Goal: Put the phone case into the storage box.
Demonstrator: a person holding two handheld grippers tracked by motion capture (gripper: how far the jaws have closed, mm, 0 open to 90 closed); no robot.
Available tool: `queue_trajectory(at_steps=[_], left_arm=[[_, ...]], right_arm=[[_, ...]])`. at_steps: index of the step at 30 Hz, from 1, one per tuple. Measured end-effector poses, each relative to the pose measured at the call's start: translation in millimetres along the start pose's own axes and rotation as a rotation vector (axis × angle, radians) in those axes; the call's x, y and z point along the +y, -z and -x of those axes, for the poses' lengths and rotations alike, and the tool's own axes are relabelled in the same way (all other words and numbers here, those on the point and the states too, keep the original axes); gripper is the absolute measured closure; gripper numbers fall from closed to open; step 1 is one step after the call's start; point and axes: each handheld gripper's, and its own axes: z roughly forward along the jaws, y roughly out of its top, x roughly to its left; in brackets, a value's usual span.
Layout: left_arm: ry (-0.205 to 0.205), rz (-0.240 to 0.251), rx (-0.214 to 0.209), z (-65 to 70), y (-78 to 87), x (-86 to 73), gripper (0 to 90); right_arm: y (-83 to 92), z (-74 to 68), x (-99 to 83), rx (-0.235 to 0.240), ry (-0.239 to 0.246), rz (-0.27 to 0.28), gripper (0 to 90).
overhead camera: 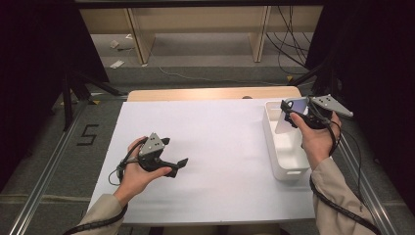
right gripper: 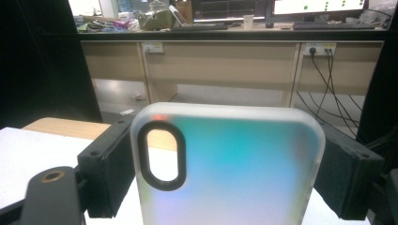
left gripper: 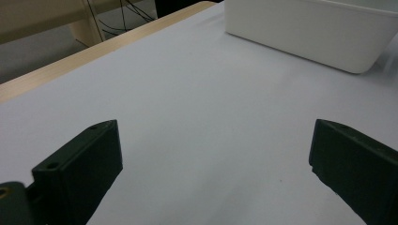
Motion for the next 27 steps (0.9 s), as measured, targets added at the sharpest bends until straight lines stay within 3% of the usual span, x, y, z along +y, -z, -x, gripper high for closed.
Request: queue_trajectory(at_steps=[27], left_arm=[[0.007,0.0,0.002,0.1,0.2,-0.5,2.2]], right_arm=[[-13.3,0.9,1.5,0.001,0.003,-0.032,18.2]])
